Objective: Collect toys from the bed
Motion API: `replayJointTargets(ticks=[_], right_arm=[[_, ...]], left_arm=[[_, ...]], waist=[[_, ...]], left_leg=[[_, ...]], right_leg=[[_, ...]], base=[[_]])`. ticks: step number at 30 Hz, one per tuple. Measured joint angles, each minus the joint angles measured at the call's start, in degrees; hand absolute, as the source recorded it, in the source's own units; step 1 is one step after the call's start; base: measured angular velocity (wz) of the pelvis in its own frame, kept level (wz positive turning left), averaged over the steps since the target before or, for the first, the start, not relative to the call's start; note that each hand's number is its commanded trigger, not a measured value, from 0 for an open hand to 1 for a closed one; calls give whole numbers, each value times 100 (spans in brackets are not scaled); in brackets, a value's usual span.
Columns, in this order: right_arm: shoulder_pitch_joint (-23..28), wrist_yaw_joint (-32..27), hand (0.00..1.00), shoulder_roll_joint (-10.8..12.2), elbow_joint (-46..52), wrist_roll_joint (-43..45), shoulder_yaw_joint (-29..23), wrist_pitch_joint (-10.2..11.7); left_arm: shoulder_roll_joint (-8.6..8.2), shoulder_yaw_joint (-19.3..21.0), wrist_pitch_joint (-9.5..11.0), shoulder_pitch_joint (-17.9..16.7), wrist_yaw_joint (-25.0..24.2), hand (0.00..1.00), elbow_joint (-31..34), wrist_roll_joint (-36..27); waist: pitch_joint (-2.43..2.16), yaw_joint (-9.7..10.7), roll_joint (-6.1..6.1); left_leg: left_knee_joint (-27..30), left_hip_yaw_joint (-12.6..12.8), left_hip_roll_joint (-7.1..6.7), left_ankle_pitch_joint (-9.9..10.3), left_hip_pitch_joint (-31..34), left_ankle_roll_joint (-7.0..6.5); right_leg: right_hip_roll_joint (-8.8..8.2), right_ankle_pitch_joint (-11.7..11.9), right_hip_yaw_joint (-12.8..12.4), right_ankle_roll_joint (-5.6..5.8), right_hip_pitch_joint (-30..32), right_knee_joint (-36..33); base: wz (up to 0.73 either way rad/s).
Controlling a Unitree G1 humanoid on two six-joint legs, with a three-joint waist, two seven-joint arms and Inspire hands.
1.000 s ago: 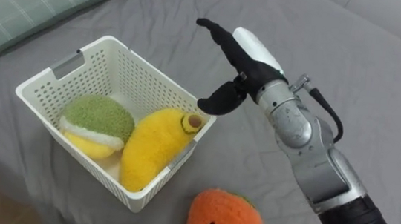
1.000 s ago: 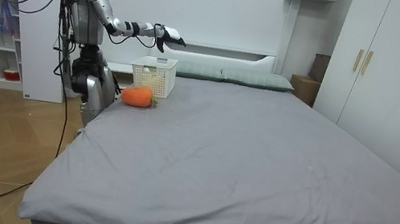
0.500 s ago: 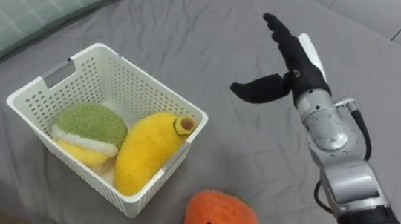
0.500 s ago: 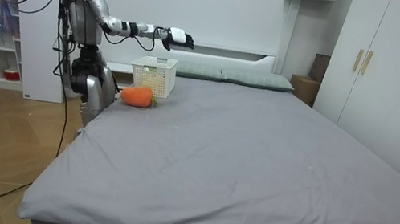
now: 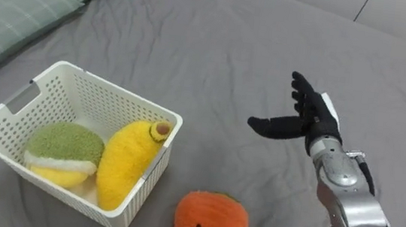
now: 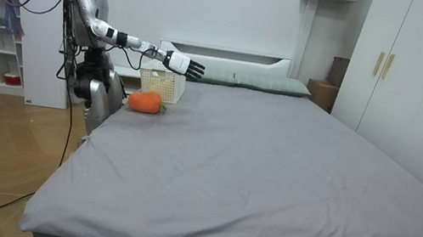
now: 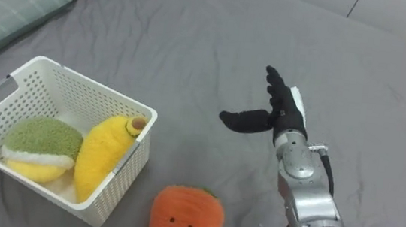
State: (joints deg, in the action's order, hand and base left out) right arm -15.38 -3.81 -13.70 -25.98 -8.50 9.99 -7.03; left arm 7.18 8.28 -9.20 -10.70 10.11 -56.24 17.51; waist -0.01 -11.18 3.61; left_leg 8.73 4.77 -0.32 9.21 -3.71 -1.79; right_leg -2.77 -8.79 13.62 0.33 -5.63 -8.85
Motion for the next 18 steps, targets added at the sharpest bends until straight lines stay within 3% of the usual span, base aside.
replayJointTargets(ticks=[8,13,14,18], right_arm=[[329,1129,0,-1,-498,508,515,-78],[338,1946,0,-3,-557,956,986,-314],[337,2123,0,-24,-580,1035,1109,-364],[333,2758,0,-10,-834,1459,1476,-658]], left_arm=[[3,-14,-18,-1,-61,0,37,15],[43,-60,-124,-11,-55,0,-15,18],[59,-62,-182,9,-69,0,-11,18],[125,-184,-407,44,-178,0,21,18]], waist=[[5,-33,50],[10,-108,131],[25,-167,166],[15,-345,257]], left_leg=[[-10,9,0,11,-2,3],[-9,13,-2,16,7,7],[-8,0,4,17,10,7],[-1,-35,1,26,18,3]], right_leg=[[34,0,-67,0,21,12],[37,0,-32,0,33,9],[31,0,20,0,21,15],[28,0,85,1,4,23]], base=[[-1],[-1],[8],[5]])
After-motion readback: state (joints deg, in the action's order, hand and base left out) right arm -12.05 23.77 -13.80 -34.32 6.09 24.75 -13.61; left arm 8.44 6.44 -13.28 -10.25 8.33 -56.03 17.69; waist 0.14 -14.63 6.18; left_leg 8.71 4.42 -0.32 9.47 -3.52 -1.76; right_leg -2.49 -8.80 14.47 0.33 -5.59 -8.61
